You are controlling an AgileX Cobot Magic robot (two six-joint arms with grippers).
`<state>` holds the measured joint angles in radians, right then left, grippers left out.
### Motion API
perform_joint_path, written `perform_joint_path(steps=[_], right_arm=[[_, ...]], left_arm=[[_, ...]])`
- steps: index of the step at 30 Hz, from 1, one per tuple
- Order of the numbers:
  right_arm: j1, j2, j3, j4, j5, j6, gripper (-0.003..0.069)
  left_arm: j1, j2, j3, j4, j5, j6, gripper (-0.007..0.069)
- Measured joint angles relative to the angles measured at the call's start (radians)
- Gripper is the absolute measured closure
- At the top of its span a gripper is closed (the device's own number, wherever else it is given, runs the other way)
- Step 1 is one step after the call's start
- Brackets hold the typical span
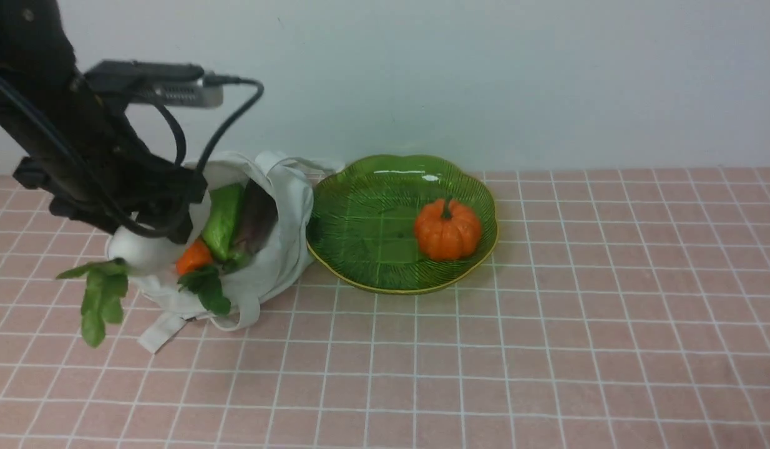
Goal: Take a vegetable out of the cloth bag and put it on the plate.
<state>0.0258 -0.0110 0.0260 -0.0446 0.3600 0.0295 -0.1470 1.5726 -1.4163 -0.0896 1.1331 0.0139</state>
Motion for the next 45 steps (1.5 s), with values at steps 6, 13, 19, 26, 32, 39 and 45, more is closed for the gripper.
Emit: perform_joint_path(steps=[6, 13, 19, 26, 32, 39, 45], right_arm=[[0.0, 0.0, 0.0, 0.0, 0.0, 0.0, 0.0673], [0.0, 0.0, 0.0, 0.0, 0.0, 0.0, 0.0673], [0.0, 0.0, 0.0, 0.0, 0.0, 0.0, 0.0673], [0.0, 0.0, 0.0, 0.0, 0.0, 0.0, 0.0673], [0.0, 0.0, 0.0, 0.0, 0.0, 0.0, 0.0673], [0.0, 0.0, 0.0, 0.0, 0.0, 0.0, 0.0673], [0.0, 0.0, 0.0, 0.0, 0.0, 0.0, 0.0673]], left_arm=[[-0.16, 0.058, -0.043, -0.151, -0.113, 0.021, 0.0196], [-0.281, 0.365, -0.263, -0.156, -0.261, 0.042, 0.0196], [-0.285, 0.581, -0.465, -0.111, -0.277, 0.04, 0.0196], [-0.285, 0.668, -0.545, -0.106, -0.309, 0.039, 0.015], [-0.284, 0.662, -0.553, -0.031, -0.322, 0.033, 0.0021], [-0.284, 0.518, -0.603, 0.114, -0.049, 0.004, 0.0202], [-0.285, 0.262, -0.594, 0.228, 0.098, 0.003, 0.0559]])
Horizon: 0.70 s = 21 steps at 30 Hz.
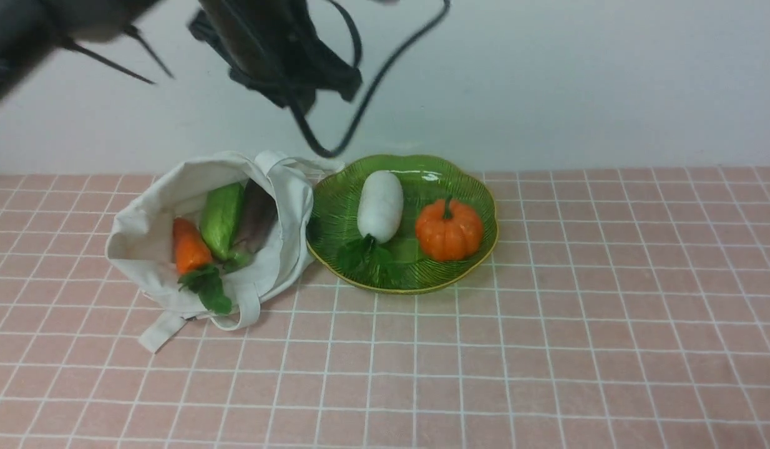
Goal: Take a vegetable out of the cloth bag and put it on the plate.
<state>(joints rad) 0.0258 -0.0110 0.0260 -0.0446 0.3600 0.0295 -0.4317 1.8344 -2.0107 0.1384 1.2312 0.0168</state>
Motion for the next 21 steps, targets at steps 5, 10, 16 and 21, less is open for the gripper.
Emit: perform_joint_path(steps=[5, 10, 16, 21], right_arm=[[0.0, 0.0, 0.0, 0.0, 0.0, 0.0, 0.0673], [0.0, 0.0, 0.0, 0.0, 0.0, 0.0, 0.0673], [0.0, 0.0, 0.0, 0.0, 0.0, 0.0, 0.0673], [0.0, 0.0, 0.0, 0.0, 0.0, 0.0, 0.0673]], left_arm=[[0.0, -0.294, 0.19, -0.008, 0.008, 0.008, 0.0629], [0.0, -0.647, 0.54, -0.138, 0.014, -0.023, 0.0629], [0.0, -1.192, 1.102, -0.312, -0.383, -0.036, 0.0629], [0.0, -1.546, 1.462, -0.282, -0.593, -0.116, 0.0629]])
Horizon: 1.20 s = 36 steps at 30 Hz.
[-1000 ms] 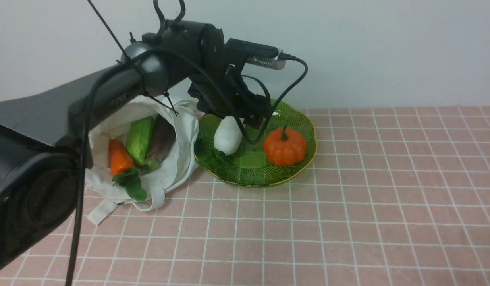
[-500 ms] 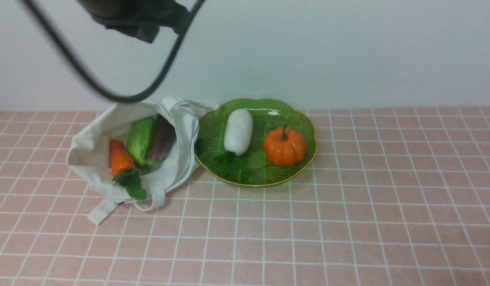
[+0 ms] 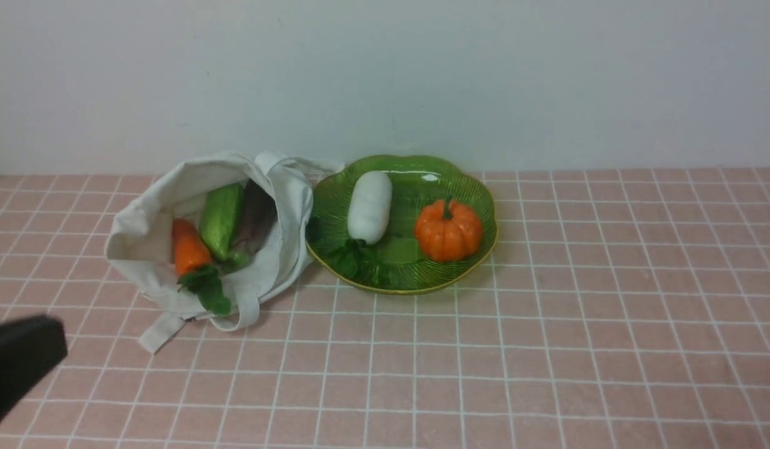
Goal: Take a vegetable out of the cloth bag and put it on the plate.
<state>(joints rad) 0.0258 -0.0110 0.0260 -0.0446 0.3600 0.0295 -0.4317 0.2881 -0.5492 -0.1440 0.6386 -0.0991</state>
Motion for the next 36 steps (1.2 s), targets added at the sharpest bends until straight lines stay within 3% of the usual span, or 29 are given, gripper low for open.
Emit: perform_joint_path(steps=[7, 29, 32, 36], right_arm=[[0.0, 0.0, 0.0, 0.0, 0.001, 0.0, 0.0673], [0.0, 0.0, -0.001, 0.003, 0.003, 0.0, 0.0673], [0.0, 0.0, -0.001, 0.003, 0.003, 0.0, 0.0673], [0.0, 0.0, -0.001, 0.003, 0.003, 0.0, 0.0673]], left_arm=[[0.0, -0.294, 0.225, 0.108, -0.08, -0.077, 0.0629], [0.005, -0.269, 0.312, 0.12, -0.13, -0.078, 0.0629], [0.031, -0.269, 0.321, 0.126, -0.141, -0.076, 0.0629], [0.191, -0.271, 0.407, 0.177, -0.171, -0.027, 0.0629]])
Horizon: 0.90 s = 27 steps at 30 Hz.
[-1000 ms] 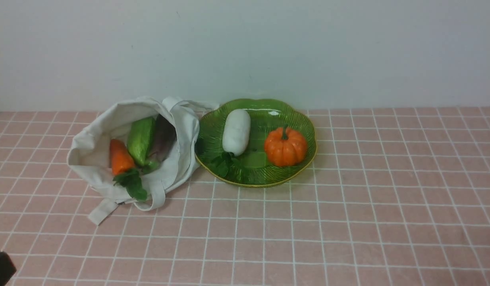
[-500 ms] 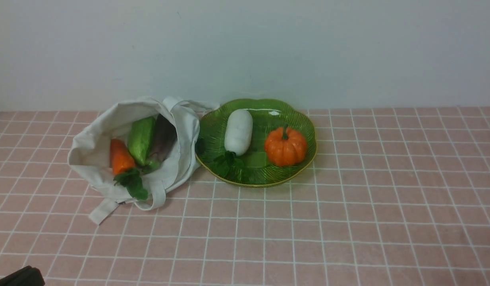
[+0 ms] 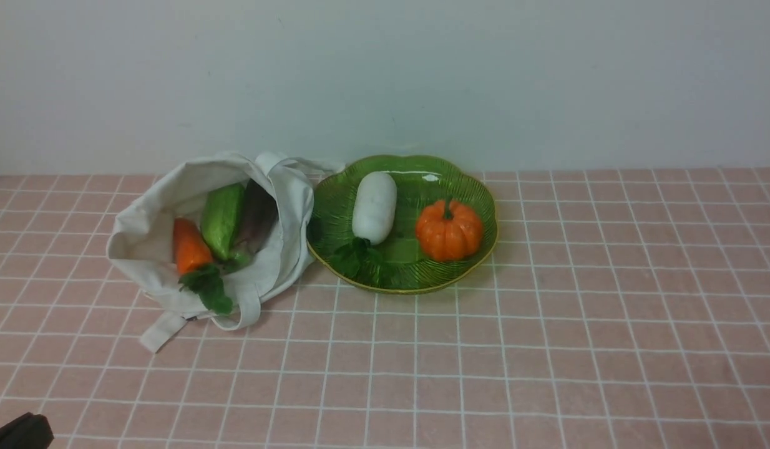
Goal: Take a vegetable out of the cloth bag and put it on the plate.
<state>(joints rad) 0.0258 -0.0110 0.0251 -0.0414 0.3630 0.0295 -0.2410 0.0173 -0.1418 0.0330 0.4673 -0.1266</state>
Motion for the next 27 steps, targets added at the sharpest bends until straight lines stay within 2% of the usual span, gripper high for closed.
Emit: perform_joint_path(steps=[4, 8, 27], right_arm=[[0.0, 0.0, 0.0, 0.0, 0.0, 0.0, 0.0673], [0.0, 0.0, 0.0, 0.0, 0.0, 0.0, 0.0673], [0.0, 0.0, 0.0, 0.0, 0.0, 0.0, 0.0673]], left_arm=[[0.134, -0.013, 0.096, 0.013, -0.028, 0.042, 0.0629], [0.192, -0.027, 0.154, 0.013, -0.039, 0.051, 0.0629], [0.194, -0.027, 0.169, 0.013, -0.079, 0.061, 0.0629]])
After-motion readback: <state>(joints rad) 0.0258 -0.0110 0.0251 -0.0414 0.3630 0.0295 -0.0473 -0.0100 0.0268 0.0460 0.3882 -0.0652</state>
